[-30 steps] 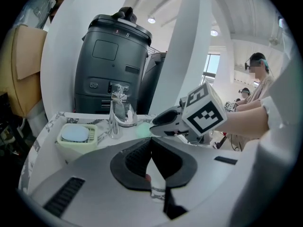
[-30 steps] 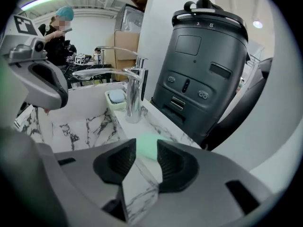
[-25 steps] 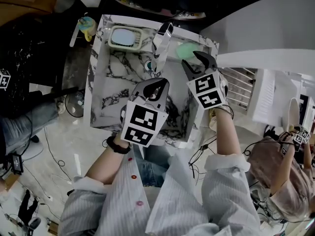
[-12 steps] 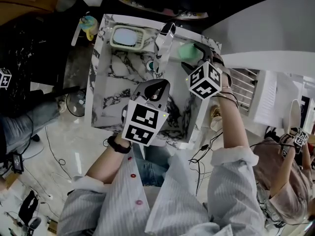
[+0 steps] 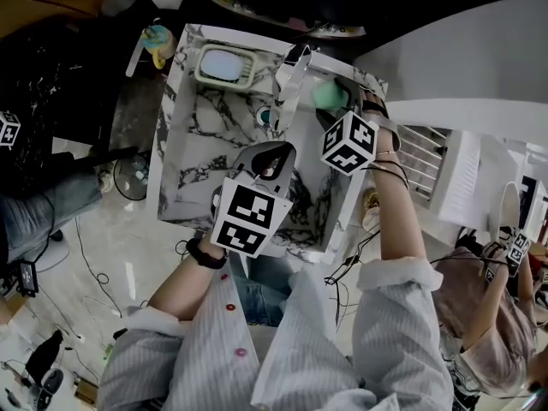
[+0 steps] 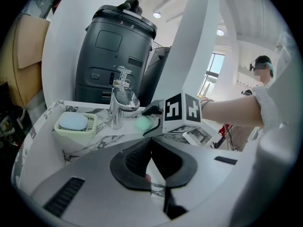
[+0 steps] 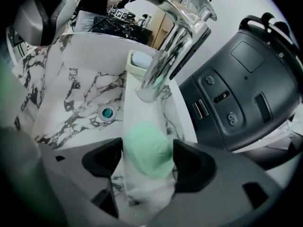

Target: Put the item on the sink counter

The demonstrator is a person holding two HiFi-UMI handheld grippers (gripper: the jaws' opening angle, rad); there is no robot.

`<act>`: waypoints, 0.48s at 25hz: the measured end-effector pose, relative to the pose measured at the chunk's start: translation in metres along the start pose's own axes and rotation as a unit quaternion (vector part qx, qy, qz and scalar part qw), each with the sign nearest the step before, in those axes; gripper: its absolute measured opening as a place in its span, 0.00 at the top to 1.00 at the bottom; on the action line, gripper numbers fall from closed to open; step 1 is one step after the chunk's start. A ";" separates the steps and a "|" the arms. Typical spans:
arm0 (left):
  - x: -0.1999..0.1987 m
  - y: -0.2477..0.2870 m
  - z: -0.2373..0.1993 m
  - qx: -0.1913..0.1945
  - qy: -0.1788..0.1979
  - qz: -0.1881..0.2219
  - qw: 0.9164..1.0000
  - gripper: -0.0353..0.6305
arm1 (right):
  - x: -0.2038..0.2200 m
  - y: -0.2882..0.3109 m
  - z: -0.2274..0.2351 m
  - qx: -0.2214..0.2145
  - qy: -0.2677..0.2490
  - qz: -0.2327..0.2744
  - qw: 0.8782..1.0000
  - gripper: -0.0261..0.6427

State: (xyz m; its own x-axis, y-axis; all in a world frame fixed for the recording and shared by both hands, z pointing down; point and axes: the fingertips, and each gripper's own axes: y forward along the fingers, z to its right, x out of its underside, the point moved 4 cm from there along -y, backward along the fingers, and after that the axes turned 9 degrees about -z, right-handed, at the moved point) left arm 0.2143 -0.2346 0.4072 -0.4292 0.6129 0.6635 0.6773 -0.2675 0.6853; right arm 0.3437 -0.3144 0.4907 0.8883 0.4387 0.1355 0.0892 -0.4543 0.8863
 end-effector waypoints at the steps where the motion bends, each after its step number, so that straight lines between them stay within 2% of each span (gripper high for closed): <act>1: 0.000 0.000 0.000 0.000 -0.001 0.001 1.000 0.92 | 0.000 0.000 0.000 0.001 0.000 -0.001 1.000 0.45; 5: 0.000 -0.004 0.002 0.000 -0.005 0.006 1.000 0.92 | 0.000 -0.003 -0.003 0.005 0.006 -0.004 1.000 0.49; 12: 0.003 -0.010 0.003 0.000 -0.002 0.008 1.000 0.92 | 0.001 -0.010 -0.011 0.011 0.028 -0.012 0.999 0.65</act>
State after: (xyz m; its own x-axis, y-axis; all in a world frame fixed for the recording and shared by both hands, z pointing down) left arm 0.2084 -0.2279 0.4012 -0.4159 0.6106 0.6739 0.6843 -0.2779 0.6742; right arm 0.3386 -0.3005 0.4870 0.8597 0.4913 0.1398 0.1204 -0.4609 0.8792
